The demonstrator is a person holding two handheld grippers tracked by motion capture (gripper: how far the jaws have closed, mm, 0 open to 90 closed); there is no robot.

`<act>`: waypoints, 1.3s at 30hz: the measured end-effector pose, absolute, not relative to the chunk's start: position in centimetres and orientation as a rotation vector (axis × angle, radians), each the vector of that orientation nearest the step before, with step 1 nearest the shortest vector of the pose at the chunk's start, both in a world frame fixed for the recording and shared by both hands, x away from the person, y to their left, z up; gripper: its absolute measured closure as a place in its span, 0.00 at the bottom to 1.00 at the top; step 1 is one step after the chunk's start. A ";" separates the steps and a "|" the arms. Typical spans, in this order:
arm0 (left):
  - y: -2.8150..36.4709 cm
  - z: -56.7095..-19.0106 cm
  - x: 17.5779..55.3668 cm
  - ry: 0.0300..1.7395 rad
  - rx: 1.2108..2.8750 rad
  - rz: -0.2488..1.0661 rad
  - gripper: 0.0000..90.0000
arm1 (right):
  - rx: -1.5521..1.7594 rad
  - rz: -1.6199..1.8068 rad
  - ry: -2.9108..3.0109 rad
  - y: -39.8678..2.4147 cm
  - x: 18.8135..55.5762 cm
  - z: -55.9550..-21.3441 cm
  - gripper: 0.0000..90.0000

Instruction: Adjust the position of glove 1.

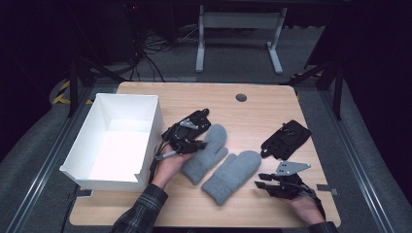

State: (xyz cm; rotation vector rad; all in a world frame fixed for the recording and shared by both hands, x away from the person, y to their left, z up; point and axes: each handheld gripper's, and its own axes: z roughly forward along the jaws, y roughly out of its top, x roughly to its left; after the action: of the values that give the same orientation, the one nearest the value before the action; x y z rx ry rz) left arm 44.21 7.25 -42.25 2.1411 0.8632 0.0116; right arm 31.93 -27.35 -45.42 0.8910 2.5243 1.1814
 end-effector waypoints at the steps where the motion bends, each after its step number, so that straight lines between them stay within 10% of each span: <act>1: 7.1 -42.1 44.2 0.858 2.149 0.009 0.95 | 0.886 1.198 2.531 -27.0 32.0 -45.3 0.86; 6: 6.7 -41.6 43.8 0.844 2.148 0.014 0.95 | 0.837 1.221 2.569 -25.0 32.6 -45.4 1.00; 39: 3.8 -39.2 40.9 0.797 2.189 -0.028 0.95 | 0.710 1.214 2.634 -18.6 35.5 -46.3 1.00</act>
State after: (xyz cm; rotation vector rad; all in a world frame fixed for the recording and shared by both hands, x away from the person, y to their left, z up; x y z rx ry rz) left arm 40.90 3.81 -39.21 2.1891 0.7970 -0.0283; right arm 35.51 -18.61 -46.26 0.7102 2.6343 1.2141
